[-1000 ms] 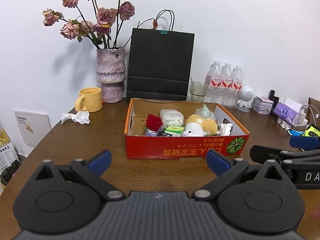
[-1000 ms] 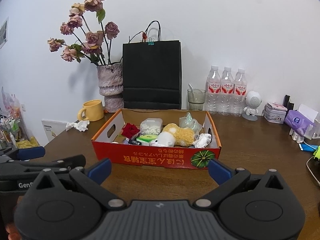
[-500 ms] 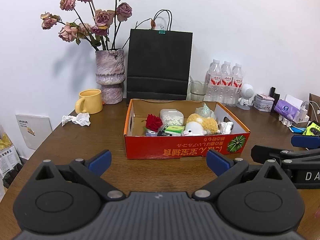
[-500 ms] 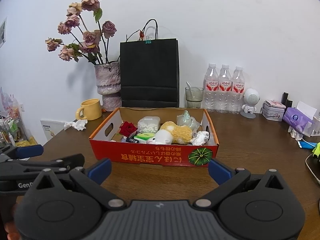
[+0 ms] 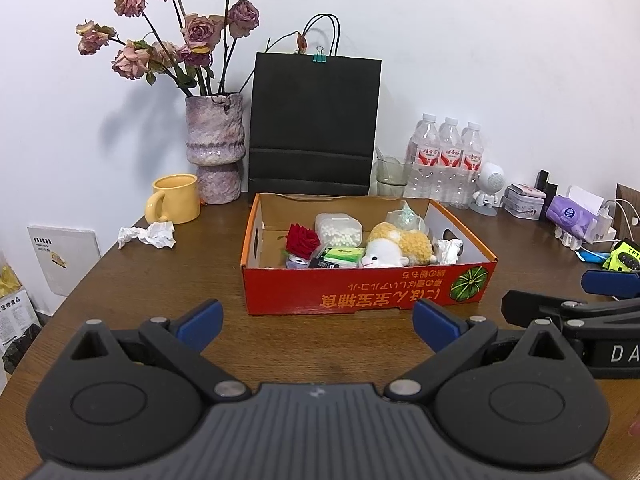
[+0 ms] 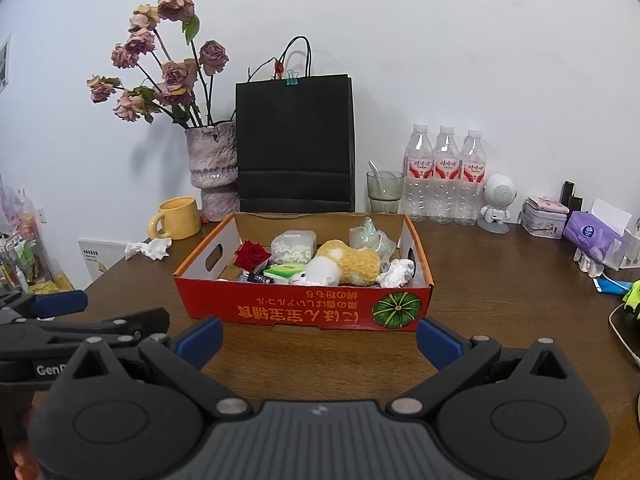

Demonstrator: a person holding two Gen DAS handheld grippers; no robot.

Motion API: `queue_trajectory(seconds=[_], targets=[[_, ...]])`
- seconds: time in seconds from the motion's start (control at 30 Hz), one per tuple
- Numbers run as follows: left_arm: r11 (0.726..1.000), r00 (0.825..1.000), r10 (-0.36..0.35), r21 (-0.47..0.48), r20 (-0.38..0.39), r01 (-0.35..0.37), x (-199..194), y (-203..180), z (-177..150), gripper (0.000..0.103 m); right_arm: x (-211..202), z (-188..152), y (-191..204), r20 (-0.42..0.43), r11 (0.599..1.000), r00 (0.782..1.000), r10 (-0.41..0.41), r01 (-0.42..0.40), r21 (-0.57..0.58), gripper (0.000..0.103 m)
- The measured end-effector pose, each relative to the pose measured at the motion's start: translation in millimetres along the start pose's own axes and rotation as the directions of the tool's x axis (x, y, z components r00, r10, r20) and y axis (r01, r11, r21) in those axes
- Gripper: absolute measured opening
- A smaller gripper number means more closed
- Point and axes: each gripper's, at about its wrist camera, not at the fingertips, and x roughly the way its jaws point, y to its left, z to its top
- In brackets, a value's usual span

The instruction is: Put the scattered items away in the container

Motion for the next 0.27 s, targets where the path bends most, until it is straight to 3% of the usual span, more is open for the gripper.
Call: queue_trajectory(seconds=[0.27], targets=[[1.000, 1.000, 0.002, 0.002, -0.008, -0.002, 2.3, -1.2, -2.1, 0.103, 1.0, -1.8, 0.9, -0.004, 1.000, 1.000, -0.011, 0.011, -0.004, 0.103]])
